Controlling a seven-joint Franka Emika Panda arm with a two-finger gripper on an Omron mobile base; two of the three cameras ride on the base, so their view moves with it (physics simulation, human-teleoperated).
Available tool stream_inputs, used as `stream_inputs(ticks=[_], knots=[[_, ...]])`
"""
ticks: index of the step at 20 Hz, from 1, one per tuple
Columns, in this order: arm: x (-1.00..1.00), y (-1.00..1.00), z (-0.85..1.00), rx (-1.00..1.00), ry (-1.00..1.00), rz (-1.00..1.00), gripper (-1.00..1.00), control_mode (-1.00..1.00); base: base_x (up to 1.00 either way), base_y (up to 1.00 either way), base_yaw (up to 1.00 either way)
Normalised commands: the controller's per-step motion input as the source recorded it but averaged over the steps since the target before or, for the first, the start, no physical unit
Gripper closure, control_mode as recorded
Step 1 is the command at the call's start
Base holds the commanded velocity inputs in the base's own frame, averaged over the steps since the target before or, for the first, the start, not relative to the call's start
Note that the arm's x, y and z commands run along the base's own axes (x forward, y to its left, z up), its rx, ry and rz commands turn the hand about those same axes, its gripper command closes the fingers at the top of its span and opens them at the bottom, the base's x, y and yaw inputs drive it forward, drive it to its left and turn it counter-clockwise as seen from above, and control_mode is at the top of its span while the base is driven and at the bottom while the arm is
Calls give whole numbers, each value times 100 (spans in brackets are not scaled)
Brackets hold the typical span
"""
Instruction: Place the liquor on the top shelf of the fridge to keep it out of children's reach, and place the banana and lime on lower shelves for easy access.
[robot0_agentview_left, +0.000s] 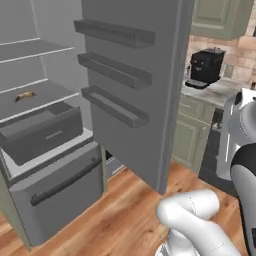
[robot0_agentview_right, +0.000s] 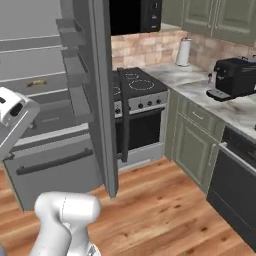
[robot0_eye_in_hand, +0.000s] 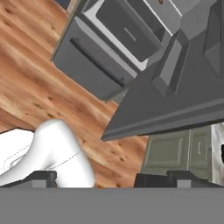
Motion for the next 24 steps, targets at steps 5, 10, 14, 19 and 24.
stream_inputs(ticks=[5,10,14,19,24], knots=[[0,0,0,0,0,0,-100,100,-5,-19,-61],[0,0,0,0,0,0,-100,100,2,-48,-62],[0,0,0,0,0,0,-100,100,13,-58,-61],[0,0,0,0,0,0,-100,100,21,-58,-64],[0,0,0,0,0,0,-100,100,32,-28,-56]])
